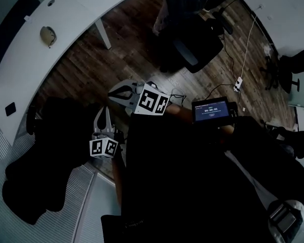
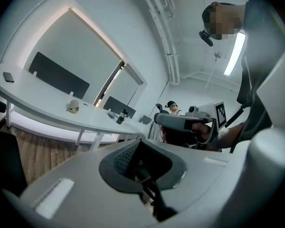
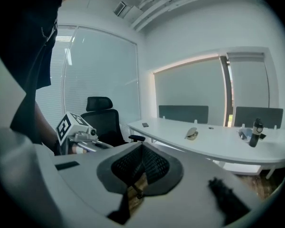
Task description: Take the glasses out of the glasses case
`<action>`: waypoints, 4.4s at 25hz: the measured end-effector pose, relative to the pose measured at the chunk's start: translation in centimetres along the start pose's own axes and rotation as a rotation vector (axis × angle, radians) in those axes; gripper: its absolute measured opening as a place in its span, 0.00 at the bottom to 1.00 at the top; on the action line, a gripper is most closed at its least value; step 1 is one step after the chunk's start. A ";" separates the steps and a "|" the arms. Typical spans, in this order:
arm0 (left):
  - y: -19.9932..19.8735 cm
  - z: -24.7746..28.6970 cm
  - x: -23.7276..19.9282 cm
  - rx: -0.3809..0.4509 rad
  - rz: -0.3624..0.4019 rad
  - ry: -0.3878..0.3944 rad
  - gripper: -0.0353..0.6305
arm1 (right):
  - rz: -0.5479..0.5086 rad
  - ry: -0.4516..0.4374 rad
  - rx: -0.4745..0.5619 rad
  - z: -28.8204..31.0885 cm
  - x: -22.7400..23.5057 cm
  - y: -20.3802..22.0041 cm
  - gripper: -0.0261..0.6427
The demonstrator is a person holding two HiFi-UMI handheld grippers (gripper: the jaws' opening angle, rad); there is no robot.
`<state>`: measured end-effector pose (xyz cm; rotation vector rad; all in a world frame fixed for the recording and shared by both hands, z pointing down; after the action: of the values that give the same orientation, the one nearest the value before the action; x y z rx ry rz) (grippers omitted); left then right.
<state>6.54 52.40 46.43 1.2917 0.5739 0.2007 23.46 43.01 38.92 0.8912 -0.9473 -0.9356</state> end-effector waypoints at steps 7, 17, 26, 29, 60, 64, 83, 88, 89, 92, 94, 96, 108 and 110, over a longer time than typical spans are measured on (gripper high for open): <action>-0.8 -3.1 -3.5 0.045 0.005 -0.097 0.06 | -0.029 -0.087 -0.046 3.8 -2.1 0.0 0.05; 0.0 -4.1 -5.5 0.027 -0.081 -0.226 0.06 | 0.012 -0.163 -0.089 7.9 1.1 -0.3 0.05; -2.1 1.7 -7.1 0.001 -0.061 -0.209 0.06 | 0.039 -0.169 -0.075 8.7 6.6 -2.1 0.05; -3.2 4.5 -7.0 -0.010 -0.044 -0.198 0.06 | 0.053 -0.171 -0.064 8.2 9.0 -2.5 0.05; -7.9 16.6 -9.9 -0.042 -0.005 -0.156 0.06 | 0.172 -0.048 0.016 8.2 21.6 -7.3 0.05; -8.6 15.7 -10.8 -0.014 -0.012 -0.175 0.06 | 0.128 -0.074 -0.010 9.7 20.5 -8.6 0.05; -5.6 6.2 -21.4 0.079 -0.117 -0.273 0.06 | -0.008 -0.219 -0.153 23.3 12.7 -10.6 0.05; -5.3 4.8 -22.3 0.105 -0.181 -0.356 0.06 | -0.043 -0.261 -0.196 24.7 12.4 -10.0 0.05; -5.0 4.8 -22.5 0.098 -0.183 -0.368 0.06 | -0.043 -0.267 -0.197 25.1 12.8 -9.9 0.05; -4.8 5.6 -23.2 0.065 -0.169 -0.396 0.06 | -0.022 -0.289 -0.190 26.2 14.3 -9.9 0.05; -5.7 6.8 -23.6 0.048 -0.146 -0.400 0.06 | -0.032 -0.311 -0.185 26.8 15.6 -10.1 0.05; -6.3 8.2 -24.2 0.054 -0.142 -0.402 0.06 | -0.037 -0.311 -0.190 27.0 17.3 -10.5 0.05; -11.2 19.5 -28.6 -0.079 -0.096 -0.526 0.06 | 0.091 -0.280 -0.158 28.7 30.4 -13.7 0.05; -11.5 20.7 -28.9 -0.115 -0.079 -0.561 0.06 | 0.129 -0.258 -0.158 28.8 32.0 -13.7 0.05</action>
<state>-9.37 18.59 47.24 1.1443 0.1293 -0.1913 2.66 3.25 43.86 0.5774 -1.1198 -1.0142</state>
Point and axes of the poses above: the fingertips, and each gripper's own axes: z forward along the fingers, x to its right, y out of its underside, the point moved 10 cm from there along -z, backward along the fingers, and after that the axes turned 12 degrees about z, right-handed, at the moved point
